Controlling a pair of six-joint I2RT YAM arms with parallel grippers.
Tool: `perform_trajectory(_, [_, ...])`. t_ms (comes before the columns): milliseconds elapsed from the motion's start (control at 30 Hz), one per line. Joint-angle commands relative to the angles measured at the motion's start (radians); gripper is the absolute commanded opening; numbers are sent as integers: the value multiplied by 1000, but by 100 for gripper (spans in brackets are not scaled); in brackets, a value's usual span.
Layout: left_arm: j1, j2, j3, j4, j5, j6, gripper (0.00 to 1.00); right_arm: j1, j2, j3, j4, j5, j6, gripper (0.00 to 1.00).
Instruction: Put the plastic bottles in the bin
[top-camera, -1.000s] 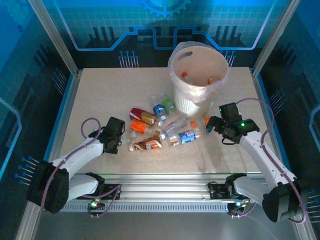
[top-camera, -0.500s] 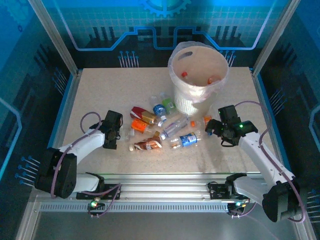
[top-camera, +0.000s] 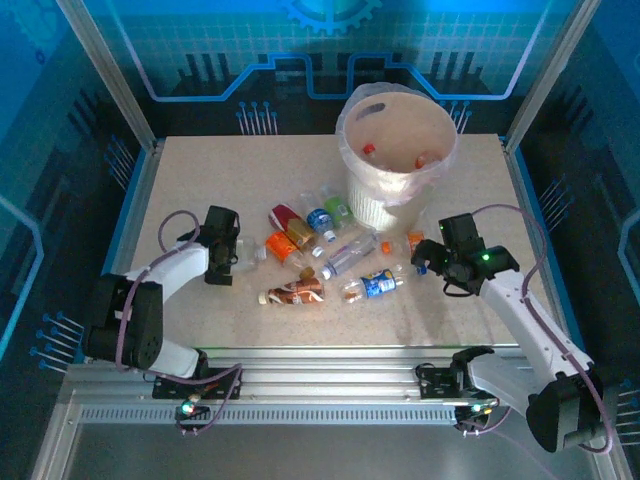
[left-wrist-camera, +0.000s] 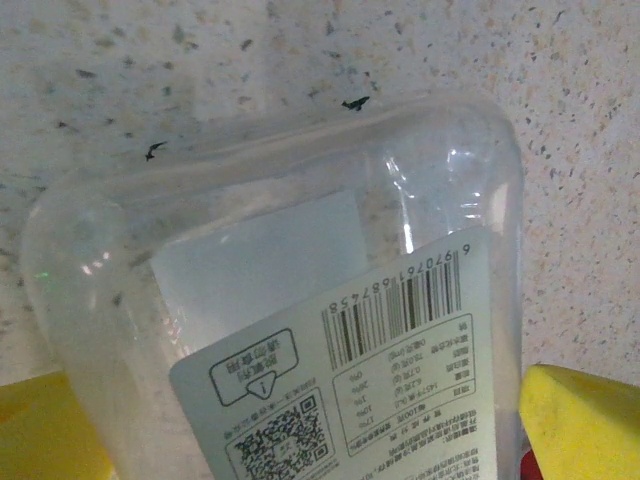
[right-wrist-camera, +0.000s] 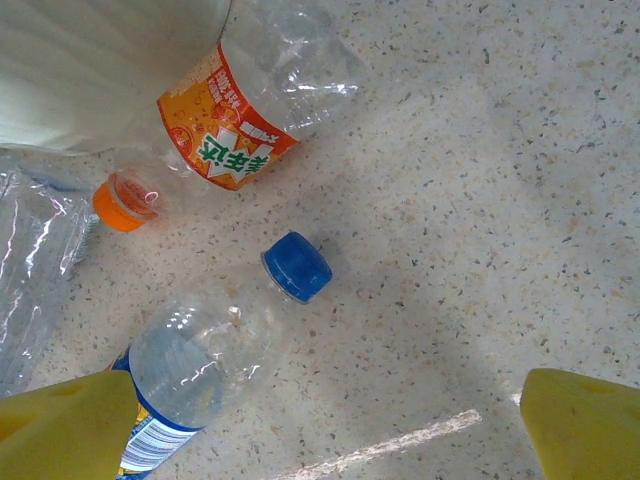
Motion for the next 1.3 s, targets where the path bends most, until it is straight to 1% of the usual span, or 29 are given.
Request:
perform_trajectory(0, [25,65,21,-93,69,32,99,-15,-18,-19,-1,-16,17,100])
perform_trajectory(300, [52,136,58,-158,101,33,99,-14,-40,-36,1,-18,25,100])
perform_trajectory(400, [53,129,58,-152,105,44,99,-10,-40,-39,22,-44,2,100])
perform_trajectory(467, [53,116,59,-139,113,59,99,11,-49,-33,37,-68,-38,100])
perform_trajectory(533, [53,98,66,-142,116,74,99,60,-67,-11,26,-73,-85,100])
perform_trajectory(600, [53,77,75,-151,126,84,99,135,-77,31,-46,-74,-92,100])
perform_trajectory(633, [53,63,77,-151,132,91,99,196,-84,51,-83,-74,-88,100])
perform_trajectory(700, [53,30,74,-150,130,100,99,338,-99,73,-175,-4,-23,100])
perform_trajectory(767, [53,-9,67,-148,116,101,99,435,-112,94,-261,55,69,100])
perform_trajectory(833, [53,-37,66,-151,106,104,99,479,-130,82,-287,57,137,100])
perform_trajectory(967, [59,-55,70,-152,79,111,99,524,-140,32,-241,36,222,100])
perform_trajectory(1133, [89,9,117,-174,101,147,99,570,-103,36,-218,58,251,100])
perform_trajectory(1267, [107,62,160,-208,122,157,99,583,-89,30,-210,67,264,100])
